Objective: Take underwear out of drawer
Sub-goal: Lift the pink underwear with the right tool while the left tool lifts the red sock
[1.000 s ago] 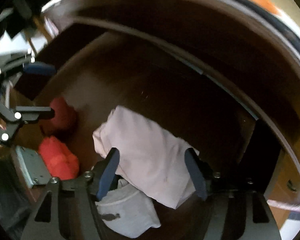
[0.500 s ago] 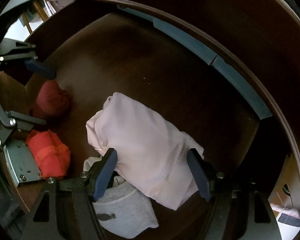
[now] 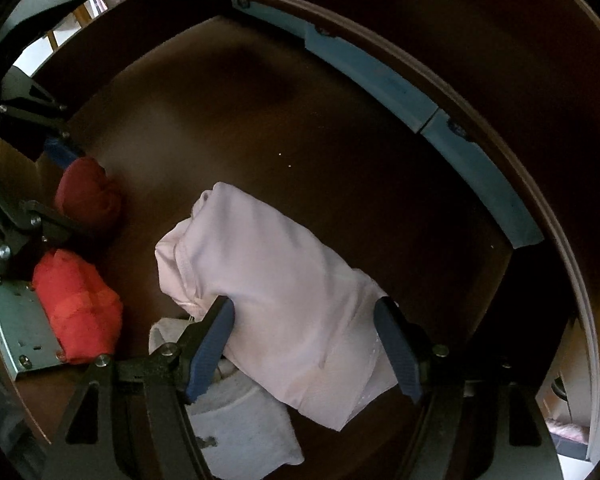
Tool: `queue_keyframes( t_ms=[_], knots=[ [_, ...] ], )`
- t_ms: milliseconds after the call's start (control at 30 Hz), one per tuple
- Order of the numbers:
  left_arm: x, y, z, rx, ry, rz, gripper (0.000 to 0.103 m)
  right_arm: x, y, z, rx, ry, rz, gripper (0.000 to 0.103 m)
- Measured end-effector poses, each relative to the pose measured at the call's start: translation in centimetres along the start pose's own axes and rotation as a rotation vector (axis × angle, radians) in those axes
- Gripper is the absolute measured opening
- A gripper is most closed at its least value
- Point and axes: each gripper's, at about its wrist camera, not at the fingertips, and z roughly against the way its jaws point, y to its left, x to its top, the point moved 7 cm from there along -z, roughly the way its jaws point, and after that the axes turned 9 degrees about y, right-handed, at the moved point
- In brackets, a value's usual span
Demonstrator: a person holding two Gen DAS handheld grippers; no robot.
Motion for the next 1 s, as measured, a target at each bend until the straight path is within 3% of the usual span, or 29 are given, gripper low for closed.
queue_keyframes(
  t_ms=[267, 333, 400, 500, 700, 1000],
  knots=[
    [-0.1, -0.2, 1.2, -0.038, -0.085, -0.014, 0.04, 0.4, -1.1, -0.2, 0.063, -0.004, -0.038, 0.074],
    [-0.2, -0.1, 1.7, -0.045, -0.12, -0.017, 0.039, 0.4, -1.2, -0.1, 0.056, -0.008, -0.032, 0.068],
    [-0.3, -0.1, 2.2, -0.051, -0.159, -0.017, 0.039, 0.3, -1.2, 0.2, 0.045, -0.019, -0.029, 0.049],
    [-0.8, -0.2, 3.1, -0.065, -0.227, -0.006, 0.039, -0.2, -1.2, 0.9, 0.061, -0.041, -0.035, 0.038],
    [-1.3, 1.1, 5.6, -0.044, -0.371, 0.02, 0.039, -0.3, -1.2, 2.0, 0.046, -0.076, -0.044, 0.031],
    [-2.8, 2.6, 8.1, 0.034, -0.529, 0.05, 0.039, -2.6, 0.4, 5.4, 0.065, -0.202, -0.059, 0.03]
  ],
)
